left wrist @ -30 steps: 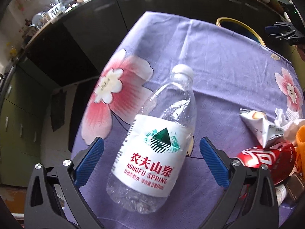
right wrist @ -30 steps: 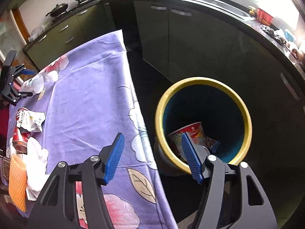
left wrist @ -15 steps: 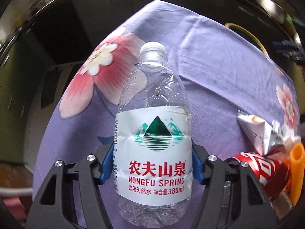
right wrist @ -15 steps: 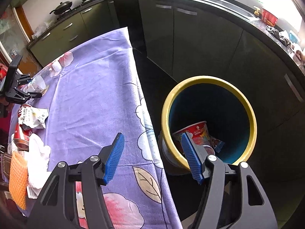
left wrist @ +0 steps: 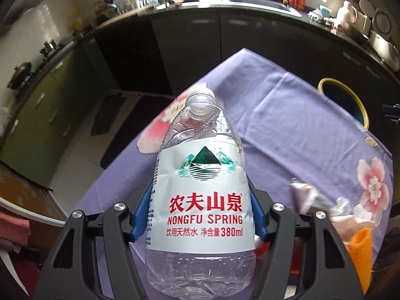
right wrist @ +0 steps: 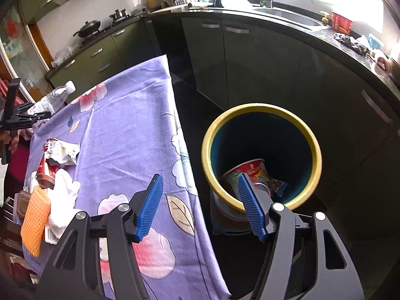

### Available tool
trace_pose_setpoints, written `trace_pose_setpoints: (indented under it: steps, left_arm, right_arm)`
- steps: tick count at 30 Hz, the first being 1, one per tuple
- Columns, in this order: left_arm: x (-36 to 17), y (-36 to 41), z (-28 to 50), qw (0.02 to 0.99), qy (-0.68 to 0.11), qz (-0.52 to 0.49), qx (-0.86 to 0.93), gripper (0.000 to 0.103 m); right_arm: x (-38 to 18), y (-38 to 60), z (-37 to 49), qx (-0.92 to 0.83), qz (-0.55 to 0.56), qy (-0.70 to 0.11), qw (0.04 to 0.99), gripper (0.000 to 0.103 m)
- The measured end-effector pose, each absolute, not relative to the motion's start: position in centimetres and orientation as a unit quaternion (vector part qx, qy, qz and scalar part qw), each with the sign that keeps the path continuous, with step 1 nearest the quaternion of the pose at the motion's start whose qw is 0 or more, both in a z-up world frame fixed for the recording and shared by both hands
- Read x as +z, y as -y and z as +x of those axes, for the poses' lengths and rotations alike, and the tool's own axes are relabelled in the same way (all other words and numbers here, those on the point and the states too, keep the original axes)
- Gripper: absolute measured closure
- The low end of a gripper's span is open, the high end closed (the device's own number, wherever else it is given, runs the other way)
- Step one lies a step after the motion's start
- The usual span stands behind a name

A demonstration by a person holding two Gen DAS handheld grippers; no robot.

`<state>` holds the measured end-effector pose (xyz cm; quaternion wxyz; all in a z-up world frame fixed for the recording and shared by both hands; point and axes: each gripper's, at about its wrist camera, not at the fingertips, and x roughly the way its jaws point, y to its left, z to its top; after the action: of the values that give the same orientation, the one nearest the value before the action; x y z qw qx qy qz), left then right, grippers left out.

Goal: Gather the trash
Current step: 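Carry the water bottle over the bin and open the left gripper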

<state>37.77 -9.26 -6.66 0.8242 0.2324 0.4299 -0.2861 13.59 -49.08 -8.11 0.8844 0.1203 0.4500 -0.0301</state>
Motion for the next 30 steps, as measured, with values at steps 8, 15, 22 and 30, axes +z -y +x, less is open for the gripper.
trace_pose_setpoints:
  steps: [8,15,22,30]
  left_arm:
    - [-0.7,16.7,29.0,0.827,-0.393,0.223,-0.335,0.041]
    - [-1.3,30.3,23.2,0.775,-0.393,0.231,-0.438,0.041]
    - [-6.4,43.4,22.0,0.704,-0.424,0.270,-0.502,0.040]
    - [-13.5,50.8,25.7,0.690,-0.462,0.267,-0.488,0.040]
  right_arm:
    - [-7.8,52.5,9.4,-0.050,0.129,-0.429,0.893,0.041]
    - [-9.2,57.0,5.4,-0.073,0.159,-0.422,0.889,0.041]
    - [-11.1,61.4,1.4,-0.105,0.202,-0.419,0.879,0.041]
    - [-12.8,64.0,-1.2,-0.137,0.229,-0.425,0.865,0.041]
